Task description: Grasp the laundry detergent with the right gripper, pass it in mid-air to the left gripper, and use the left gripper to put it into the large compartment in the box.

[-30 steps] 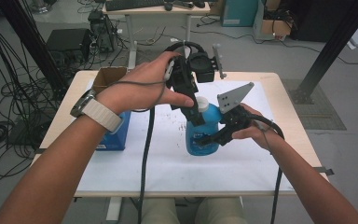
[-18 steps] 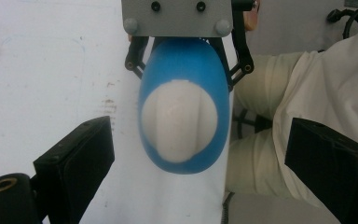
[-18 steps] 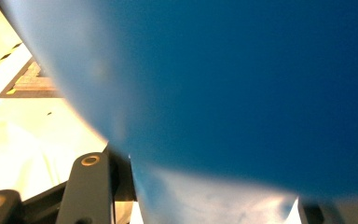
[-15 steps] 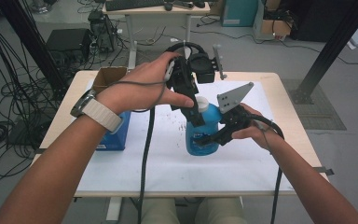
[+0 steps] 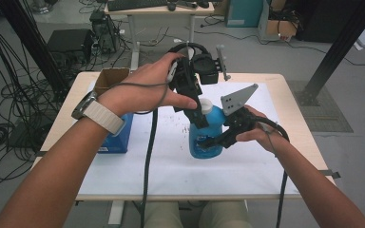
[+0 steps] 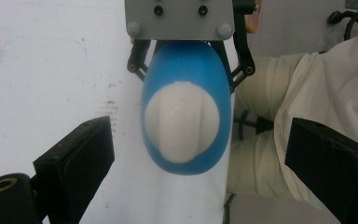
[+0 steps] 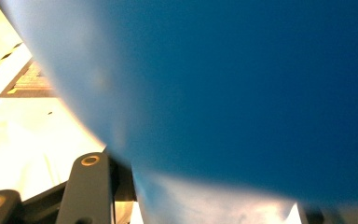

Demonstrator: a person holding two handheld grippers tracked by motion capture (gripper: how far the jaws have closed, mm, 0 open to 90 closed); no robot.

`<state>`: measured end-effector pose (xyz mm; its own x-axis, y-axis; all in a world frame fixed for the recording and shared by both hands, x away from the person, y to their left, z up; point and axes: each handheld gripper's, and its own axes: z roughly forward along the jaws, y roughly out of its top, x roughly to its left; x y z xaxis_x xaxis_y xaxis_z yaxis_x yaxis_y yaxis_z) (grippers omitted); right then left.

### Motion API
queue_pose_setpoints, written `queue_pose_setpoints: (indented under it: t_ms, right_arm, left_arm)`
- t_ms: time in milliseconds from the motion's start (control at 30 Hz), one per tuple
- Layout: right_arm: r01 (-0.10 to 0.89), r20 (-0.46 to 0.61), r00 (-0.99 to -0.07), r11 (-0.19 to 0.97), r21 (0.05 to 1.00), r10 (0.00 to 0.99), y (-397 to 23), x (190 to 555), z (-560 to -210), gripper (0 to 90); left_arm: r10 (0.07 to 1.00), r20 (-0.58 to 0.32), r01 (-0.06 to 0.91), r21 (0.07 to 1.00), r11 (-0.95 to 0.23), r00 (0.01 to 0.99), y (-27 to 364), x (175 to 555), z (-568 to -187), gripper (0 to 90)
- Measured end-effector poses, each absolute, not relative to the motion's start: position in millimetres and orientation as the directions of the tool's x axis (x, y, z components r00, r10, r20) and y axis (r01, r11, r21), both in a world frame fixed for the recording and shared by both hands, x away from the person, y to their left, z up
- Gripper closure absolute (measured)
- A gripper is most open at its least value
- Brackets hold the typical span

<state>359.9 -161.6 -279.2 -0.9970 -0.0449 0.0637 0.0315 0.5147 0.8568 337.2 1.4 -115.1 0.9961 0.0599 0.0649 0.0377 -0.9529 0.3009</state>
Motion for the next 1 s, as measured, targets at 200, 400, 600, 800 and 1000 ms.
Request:
queue_pose_setpoints:
  t_ms: [200, 400, 600, 800, 1000]
  right_arm:
    - [0.03, 0.063, -0.997, 0.515, 0.857, -0.047, -161.0, 359.5, -279.3, 42.6]
    - [0.029, 0.062, -0.997, 0.514, 0.857, -0.048, -160.5, 359.3, -278.7, 42.6]
    - [0.027, 0.062, -0.997, 0.514, 0.857, -0.05, -159.8, 358.8, -278.7, 42.6]
    - [0.039, 0.077, -0.996, 0.514, 0.857, -0.054, -159.0, 356.5, -276.8, 42.6]
    - [0.038, 0.077, -0.996, 0.516, 0.855, -0.054, -158.7, 355.1, -276.3, 42.6]
  left_arm:
    - [0.06, 0.068, 0.037, 0.303, -0.952, 0.996, 1.8, 337.6, -115.3, 8.2]
    - [0.06, 0.069, 0.037, 0.301, -0.953, 0.996, 1.7, 337.3, -115.1, 8.2]
    - [0.06, 0.066, 0.037, 0.301, -0.953, 0.996, 1.0, 337.9, -116.2, 8.1]
    - [0.055, 0.063, 0.033, 0.301, -0.953, 0.997, -0.9, 338.1, -118.4, 8.1]
    - [0.052, 0.057, 0.033, 0.297, -0.954, 0.997, -2.8, 338.5, -121.0, 8.1]
